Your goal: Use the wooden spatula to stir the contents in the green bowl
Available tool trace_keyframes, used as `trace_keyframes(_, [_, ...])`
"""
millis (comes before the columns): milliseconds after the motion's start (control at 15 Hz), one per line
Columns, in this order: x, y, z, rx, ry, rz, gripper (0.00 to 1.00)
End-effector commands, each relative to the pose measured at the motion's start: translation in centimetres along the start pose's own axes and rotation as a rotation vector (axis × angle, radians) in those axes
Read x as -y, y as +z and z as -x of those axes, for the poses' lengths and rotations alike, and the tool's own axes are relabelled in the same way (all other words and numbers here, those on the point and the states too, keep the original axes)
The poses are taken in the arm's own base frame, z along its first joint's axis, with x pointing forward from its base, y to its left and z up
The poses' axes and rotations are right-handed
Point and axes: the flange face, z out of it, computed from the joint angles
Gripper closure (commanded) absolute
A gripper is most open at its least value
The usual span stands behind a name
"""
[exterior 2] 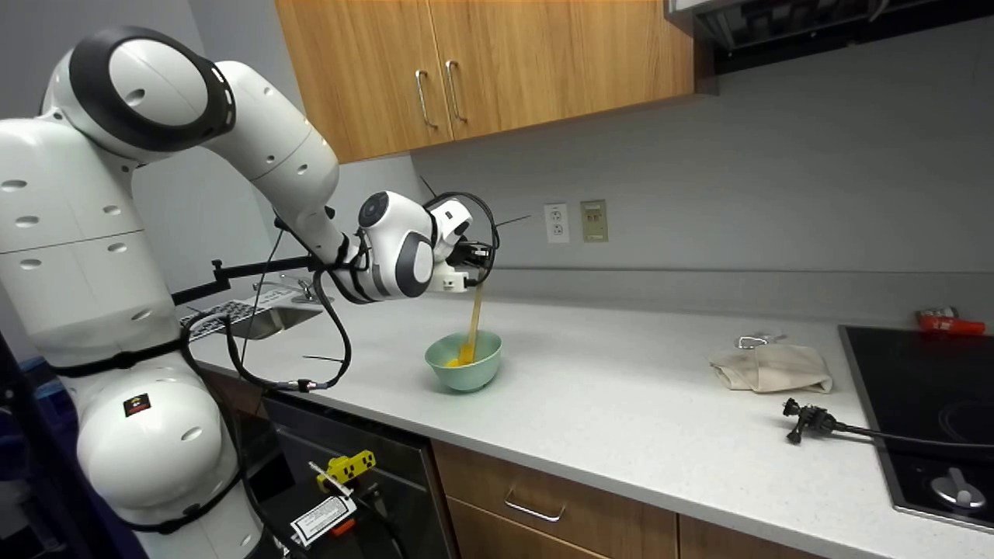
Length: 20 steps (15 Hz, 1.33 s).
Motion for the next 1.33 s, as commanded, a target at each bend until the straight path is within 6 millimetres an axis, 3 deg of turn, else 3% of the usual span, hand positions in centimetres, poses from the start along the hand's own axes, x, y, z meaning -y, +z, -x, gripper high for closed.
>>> trace_keyframes(0, [-0.9, -1.3, -1.1, 0.014, -0.017, 0.022, 0.96])
trace_keyframes(267, [-2.2, -0.8, -0.6, 0.062, -0.001, 0.046, 0.96])
trace_keyframes(667, [-2.2, 1.4, 0.5, 0.095, 0.036, 0.033, 0.96])
trace_keyframes(1267, [-5.6, 0.3, -3.2, 0.005, 0.026, 0.104, 0.96])
